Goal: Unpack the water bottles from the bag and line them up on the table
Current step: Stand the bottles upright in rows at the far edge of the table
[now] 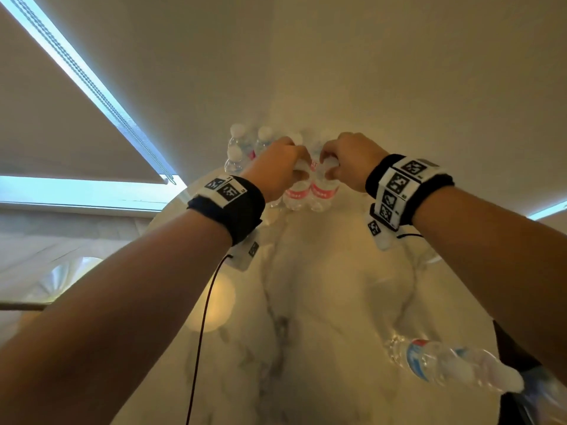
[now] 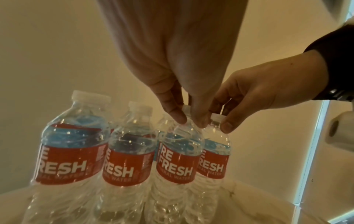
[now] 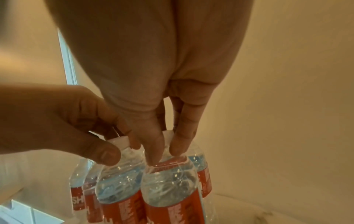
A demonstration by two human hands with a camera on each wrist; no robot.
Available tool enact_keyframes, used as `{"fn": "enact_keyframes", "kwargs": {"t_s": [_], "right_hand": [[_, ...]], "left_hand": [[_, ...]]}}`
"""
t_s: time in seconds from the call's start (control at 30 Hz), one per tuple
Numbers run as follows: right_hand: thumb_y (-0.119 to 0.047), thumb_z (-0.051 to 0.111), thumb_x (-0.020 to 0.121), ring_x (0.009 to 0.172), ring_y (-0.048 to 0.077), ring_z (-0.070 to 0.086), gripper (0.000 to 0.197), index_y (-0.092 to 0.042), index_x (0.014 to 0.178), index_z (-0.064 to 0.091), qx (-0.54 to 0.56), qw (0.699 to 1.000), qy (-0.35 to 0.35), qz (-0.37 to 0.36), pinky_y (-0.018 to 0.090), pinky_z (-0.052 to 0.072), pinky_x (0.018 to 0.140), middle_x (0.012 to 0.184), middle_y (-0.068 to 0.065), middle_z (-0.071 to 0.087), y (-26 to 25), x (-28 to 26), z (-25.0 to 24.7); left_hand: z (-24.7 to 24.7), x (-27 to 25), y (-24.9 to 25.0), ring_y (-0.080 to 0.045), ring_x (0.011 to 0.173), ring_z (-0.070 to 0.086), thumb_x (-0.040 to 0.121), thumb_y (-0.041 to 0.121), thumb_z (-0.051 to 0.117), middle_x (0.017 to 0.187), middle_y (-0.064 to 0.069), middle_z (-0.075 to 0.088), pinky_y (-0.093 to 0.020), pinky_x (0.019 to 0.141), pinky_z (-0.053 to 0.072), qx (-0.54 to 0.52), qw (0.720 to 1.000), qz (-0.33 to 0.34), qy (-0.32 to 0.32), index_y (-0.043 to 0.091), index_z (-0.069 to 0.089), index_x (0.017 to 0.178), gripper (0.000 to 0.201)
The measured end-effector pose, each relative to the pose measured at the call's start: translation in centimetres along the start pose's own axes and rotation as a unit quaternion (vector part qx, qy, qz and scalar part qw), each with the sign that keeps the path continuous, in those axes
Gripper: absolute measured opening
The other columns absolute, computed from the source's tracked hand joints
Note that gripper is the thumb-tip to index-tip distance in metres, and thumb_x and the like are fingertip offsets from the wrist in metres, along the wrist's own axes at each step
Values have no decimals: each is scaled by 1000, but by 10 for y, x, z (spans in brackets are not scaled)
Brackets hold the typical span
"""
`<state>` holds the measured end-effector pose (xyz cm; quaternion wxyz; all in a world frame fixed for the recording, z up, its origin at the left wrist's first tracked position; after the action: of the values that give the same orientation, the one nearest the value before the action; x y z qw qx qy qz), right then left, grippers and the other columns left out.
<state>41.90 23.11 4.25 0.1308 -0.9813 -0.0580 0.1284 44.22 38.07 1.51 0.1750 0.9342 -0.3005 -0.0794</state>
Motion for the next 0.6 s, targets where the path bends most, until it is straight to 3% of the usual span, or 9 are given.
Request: {"fn": "enact_keyframes", "kwargs": {"t_s": [0.2, 0.33, 0.4, 0.5, 0.6], "right_hand": [[-20, 71, 83, 105, 34, 55, 37, -18, 119, 63, 2, 1000, 2, -4, 38, 45, 87, 116, 14, 55, 8, 16, 13], [-30, 78, 77, 102, 28, 56, 59, -24, 130, 53, 37, 999, -3, 19, 33, 43, 84, 122, 11, 54, 12, 2, 7], [-34, 78, 76, 94, 23, 56, 65, -25, 134, 50, 51, 998, 2, 28, 30, 42, 81, 123, 8, 54, 15, -19, 0], [-38, 73, 81, 89, 16, 57, 53, -24, 129, 55, 70, 997, 0, 27, 28, 42, 77, 116, 0, 60, 20, -71, -11], [-38, 68, 85, 87, 13, 62, 40, -25, 122, 60, 103, 994, -21, 36, 27, 44, 76, 108, -6, 63, 31, -142, -9]], "left_hand": [[8, 1, -7, -33, 103, 57, 88, 26, 70, 111, -15, 63, -39, 88, 45, -18, 999, -16, 20, 8, 67, 116, 34], [-1, -15, -1, -31, 107, 58, 85, 31, 75, 122, -15, 57, -42, 96, 47, -40, 998, -44, 26, 16, 56, 134, 55], [-4, -30, 6, -31, 116, 53, 86, 32, 73, 128, -13, 54, -44, 101, 45, -31, 997, -42, 56, 19, 53, 138, 58], [-9, -62, 39, -28, 114, 55, 89, 32, 70, 125, -10, 57, -42, 100, 48, -35, 992, -3, 119, 17, 59, 131, 46], [11, -100, 93, -15, 103, 56, 90, 34, 67, 120, -2, 60, -35, 92, 51, -99, 992, 45, 66, 20, 64, 122, 35]]}}
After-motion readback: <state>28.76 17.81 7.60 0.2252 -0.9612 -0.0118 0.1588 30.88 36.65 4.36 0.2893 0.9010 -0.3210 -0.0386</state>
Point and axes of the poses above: each hand's wrist, its own x-axis towards the middle knuckle, its own z-axis out of the palm, y = z × x, the point moved 4 cm from there along x, towards the middle knuckle
